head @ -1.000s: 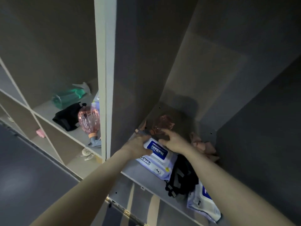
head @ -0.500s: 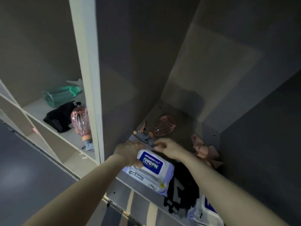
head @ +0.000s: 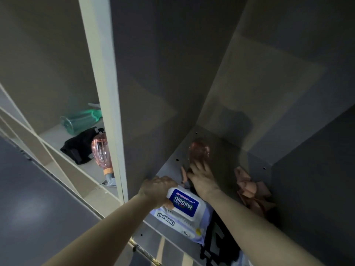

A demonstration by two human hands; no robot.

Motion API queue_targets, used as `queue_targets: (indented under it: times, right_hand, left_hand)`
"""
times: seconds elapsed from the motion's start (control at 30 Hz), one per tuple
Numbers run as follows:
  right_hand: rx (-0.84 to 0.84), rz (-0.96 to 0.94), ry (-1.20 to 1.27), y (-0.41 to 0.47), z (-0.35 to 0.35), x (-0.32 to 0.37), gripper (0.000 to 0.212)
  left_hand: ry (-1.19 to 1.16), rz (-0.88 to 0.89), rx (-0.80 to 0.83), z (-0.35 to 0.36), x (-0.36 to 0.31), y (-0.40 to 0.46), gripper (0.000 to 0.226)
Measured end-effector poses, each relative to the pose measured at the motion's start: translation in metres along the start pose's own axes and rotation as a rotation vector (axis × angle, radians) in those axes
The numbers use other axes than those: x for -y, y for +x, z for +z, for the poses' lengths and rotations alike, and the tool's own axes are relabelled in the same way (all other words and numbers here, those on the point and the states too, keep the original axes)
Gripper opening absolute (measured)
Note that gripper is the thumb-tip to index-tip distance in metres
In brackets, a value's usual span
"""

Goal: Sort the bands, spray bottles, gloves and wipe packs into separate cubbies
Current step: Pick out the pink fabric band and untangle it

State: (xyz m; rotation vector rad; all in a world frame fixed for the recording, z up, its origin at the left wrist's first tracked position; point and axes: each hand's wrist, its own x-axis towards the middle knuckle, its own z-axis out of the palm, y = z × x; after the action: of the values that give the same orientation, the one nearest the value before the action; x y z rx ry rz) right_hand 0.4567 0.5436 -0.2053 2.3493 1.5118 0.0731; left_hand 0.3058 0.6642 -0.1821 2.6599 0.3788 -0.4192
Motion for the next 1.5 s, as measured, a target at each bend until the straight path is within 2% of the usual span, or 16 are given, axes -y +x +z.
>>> queue_targets:
  times: [0.17,0.23,0.4,0.47,0.53,0.6,0.67,0.7,0.9,1.03,1.1,1.2,1.27,1.33,1.43,1.5]
  right_hand:
    - [0.047,-0.028,0.020,-0.017,0.009,-0.018,0.069]
    - [0.027,0.014,0.120,-0.025,0.009,-0.017,0.057]
    - [-0.063,0.146,0.534,-0.038,0.011,-0.024,0.035]
    - [-0.101,0.217,0.732,-0.035,0.002,-0.023,0.034]
    - [-0.196,0.423,0.852,-0.030,-0.009,-0.026,0.029]
    - [-0.313,0.634,1.090,-0.023,-0.022,-0.036,0.026]
    - [-0.348,0.709,1.385,-0.015,-0.039,-0.048,0.030]
    - [-0.328,0.717,1.446,-0.012,-0.048,-0.052,0.030]
    - [-0.211,0.665,1.339,-0.002,-0.077,-0.047,0.020]
    - [-0.191,0.605,1.210,-0.013,-0.082,-0.046,0.026]
    - [-0.139,0.600,1.146,-0.023,-0.083,-0.050,0.005]
    - [-0.074,0.577,1.198,-0.042,-0.092,-0.054,0.023]
    - [-0.075,0.559,1.297,-0.060,-0.113,-0.047,0.024]
    - [-0.073,0.531,1.352,-0.080,-0.129,-0.037,0.034]
    - [-0.121,0.528,1.281,-0.109,-0.151,-0.019,0.051]
    - [-0.199,0.510,1.323,-0.125,-0.168,-0.003,0.049]
  left_hand:
    - [0.027,0.005,0.006,0.000,-0.001,0.000,0.071]
    - [0.046,0.010,0.009,0.000,-0.002,0.001,0.071]
    - [0.136,0.032,0.010,-0.001,-0.004,0.003,0.070]
    - [0.149,0.034,0.020,-0.002,-0.005,0.004,0.070]
    - [0.158,0.028,0.032,-0.002,-0.007,0.005,0.070]
    - [0.151,0.017,0.039,-0.002,-0.008,0.005,0.069]
    - [0.149,0.009,0.041,-0.002,-0.008,0.005,0.069]
    - [0.151,0.006,0.043,-0.002,-0.009,0.005,0.069]
    - [0.204,-0.007,0.056,-0.004,-0.012,0.006,0.068]
    - [0.215,-0.017,0.066,-0.004,-0.014,0.006,0.068]
    - [0.212,-0.014,0.089,-0.006,-0.014,0.004,0.068]
    - [0.130,-0.011,0.095,-0.019,-0.015,-0.001,0.062]
    - [-0.027,-0.006,0.013,-0.040,-0.021,-0.011,0.061]
    - [-0.183,0.058,-0.097,-0.064,-0.031,-0.030,0.065]
    - [-0.301,0.183,-0.210,-0.095,-0.041,-0.078,0.064]
    - [-0.324,0.216,-0.268,-0.107,-0.038,-0.111,0.057]
